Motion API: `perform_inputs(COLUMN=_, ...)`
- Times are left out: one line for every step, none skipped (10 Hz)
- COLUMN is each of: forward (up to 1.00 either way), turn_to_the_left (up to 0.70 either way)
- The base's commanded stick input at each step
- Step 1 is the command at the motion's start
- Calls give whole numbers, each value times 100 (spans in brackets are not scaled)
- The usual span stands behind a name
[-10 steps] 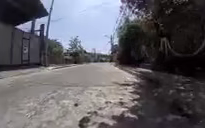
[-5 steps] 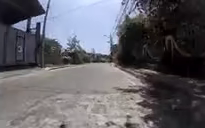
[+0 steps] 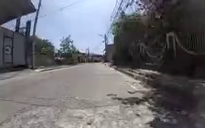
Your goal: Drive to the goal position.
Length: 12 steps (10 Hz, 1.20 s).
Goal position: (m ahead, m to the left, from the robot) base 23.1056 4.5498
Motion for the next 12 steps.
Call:
perform_inputs(forward=100, turn_to_the_left=4)
perform_inputs(forward=100, turn_to_the_left=4)
perform_inputs(forward=100, turn_to_the_left=4)
perform_inputs(forward=100, turn_to_the_left=4)
perform_inputs(forward=100, turn_to_the_left=4)
perform_inputs(forward=100, turn_to_the_left=4)
perform_inputs(forward=100, turn_to_the_left=4)
perform_inputs(forward=100, turn_to_the_left=4)
perform_inputs(forward=100, turn_to_the_left=4)
perform_inputs(forward=100, turn_to_the_left=4)
perform_inputs(forward=100, turn_to_the_left=4)
perform_inputs(forward=100, turn_to_the_left=4)
